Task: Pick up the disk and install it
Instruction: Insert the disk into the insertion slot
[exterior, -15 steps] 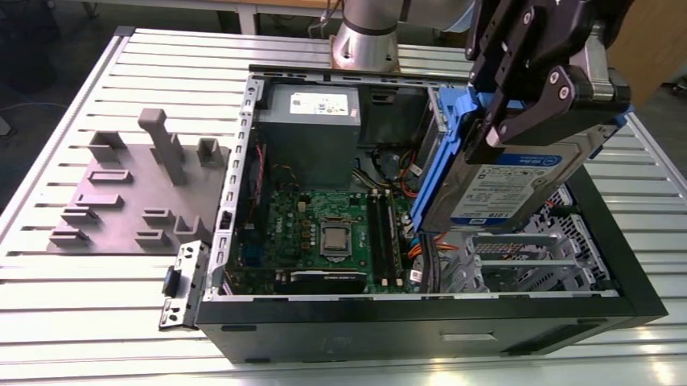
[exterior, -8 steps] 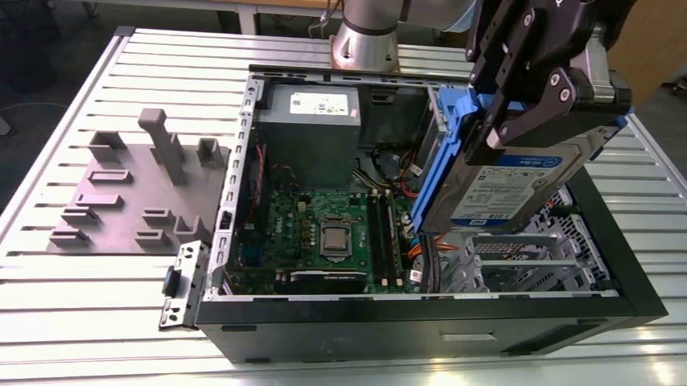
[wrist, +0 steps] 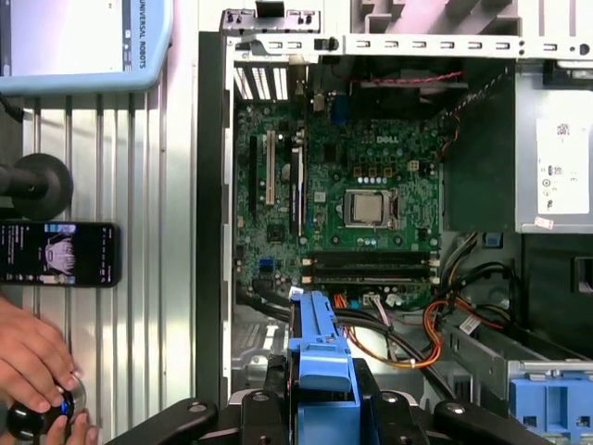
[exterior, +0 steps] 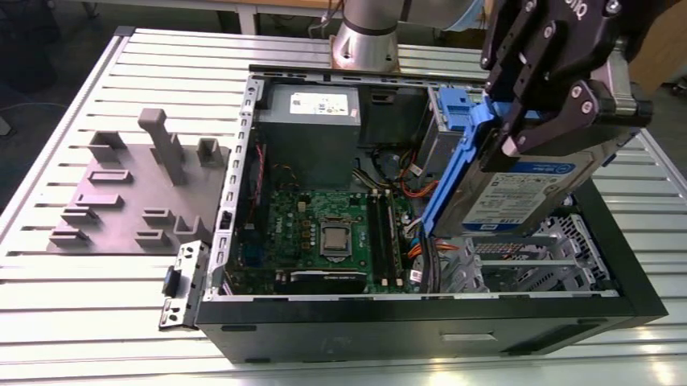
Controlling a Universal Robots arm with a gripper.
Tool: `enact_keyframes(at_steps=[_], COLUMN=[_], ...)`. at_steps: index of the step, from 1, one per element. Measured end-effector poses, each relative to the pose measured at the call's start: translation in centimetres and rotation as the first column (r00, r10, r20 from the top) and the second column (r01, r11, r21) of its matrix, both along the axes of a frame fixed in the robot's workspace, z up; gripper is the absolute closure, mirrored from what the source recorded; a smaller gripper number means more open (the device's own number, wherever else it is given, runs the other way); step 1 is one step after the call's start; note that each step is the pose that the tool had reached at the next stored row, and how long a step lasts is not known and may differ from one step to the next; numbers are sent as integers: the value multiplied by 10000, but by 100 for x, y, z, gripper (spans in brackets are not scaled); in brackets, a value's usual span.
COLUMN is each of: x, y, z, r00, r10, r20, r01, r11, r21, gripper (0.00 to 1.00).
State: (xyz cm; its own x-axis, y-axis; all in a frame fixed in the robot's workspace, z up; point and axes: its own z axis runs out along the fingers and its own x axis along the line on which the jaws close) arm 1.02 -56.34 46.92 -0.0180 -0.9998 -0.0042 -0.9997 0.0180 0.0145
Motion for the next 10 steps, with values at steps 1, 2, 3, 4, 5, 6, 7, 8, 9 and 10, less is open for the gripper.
enact_keyframes(at_steps=[1,2,3,4,5,6,7,8,9,10], x=[37,75,110,145,175,203,226,248,269,288], y=[0,-1,-1,-1,-1,-1,-1,-2,-2,-4], z=[-6,-13,-19,-26,-34,-41,-49,-57,-65,-74], r00=[10000,10000,10000,10000,10000,10000,10000,10000,10000,10000], r10=[1,1,0,0,0,1,1,1,1,0], r20=[1,0,0,0,0,0,1,0,1,1], r01=[-1,-1,0,0,0,-1,-1,-1,-1,0], r11=[10000,10000,10000,10000,10000,10000,10000,10000,10000,10000], r21=[1,2,1,1,1,1,2,1,1,2], gripper=[64,64,64,64,64,64,64,64,64,64])
